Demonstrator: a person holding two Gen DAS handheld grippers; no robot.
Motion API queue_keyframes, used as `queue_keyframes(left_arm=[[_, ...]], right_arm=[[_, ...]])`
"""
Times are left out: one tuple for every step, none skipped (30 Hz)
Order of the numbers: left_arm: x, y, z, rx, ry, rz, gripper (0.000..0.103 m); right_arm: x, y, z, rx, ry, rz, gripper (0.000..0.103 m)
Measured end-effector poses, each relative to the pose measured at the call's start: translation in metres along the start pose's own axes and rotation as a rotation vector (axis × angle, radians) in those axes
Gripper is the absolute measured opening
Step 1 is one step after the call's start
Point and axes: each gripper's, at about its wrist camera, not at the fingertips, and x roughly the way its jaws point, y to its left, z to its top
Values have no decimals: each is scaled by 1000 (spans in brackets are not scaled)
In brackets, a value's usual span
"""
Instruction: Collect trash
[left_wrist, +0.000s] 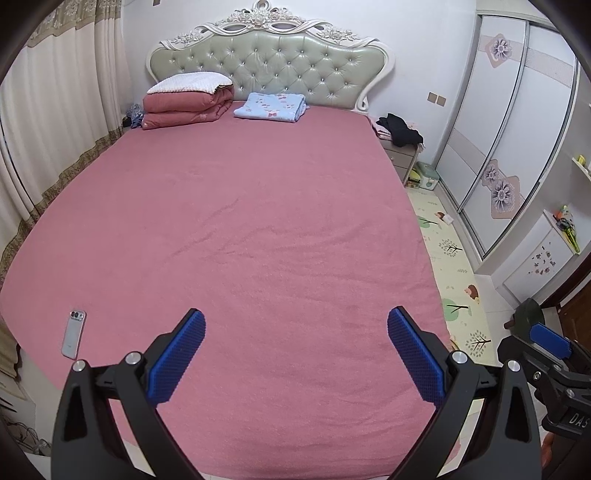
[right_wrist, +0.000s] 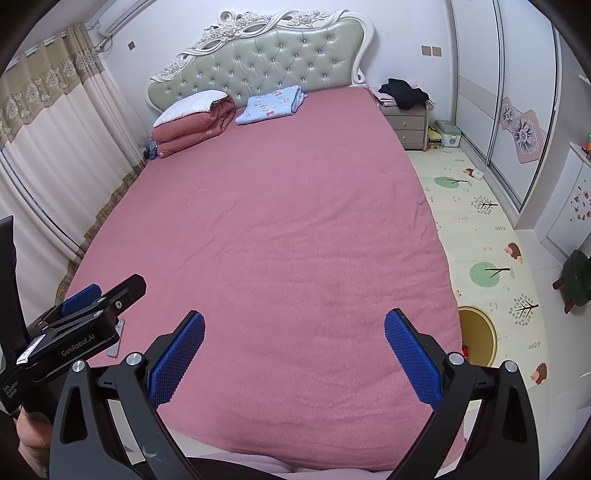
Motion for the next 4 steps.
queue_keyframes(left_arm=[[0,-1,-1,1,0,2,99],[0,-1,-1,2,0,0,99],[0,-1,-1,3,0,-1,99],[0,-1,-2,5,-1,0,99]], right_arm=[[0,0,0,-1,1,0,94],[0,0,0,-2,1,-1,94],[0,0,0,-1,0,-1,94],[0,0,0,0,0,0,94]])
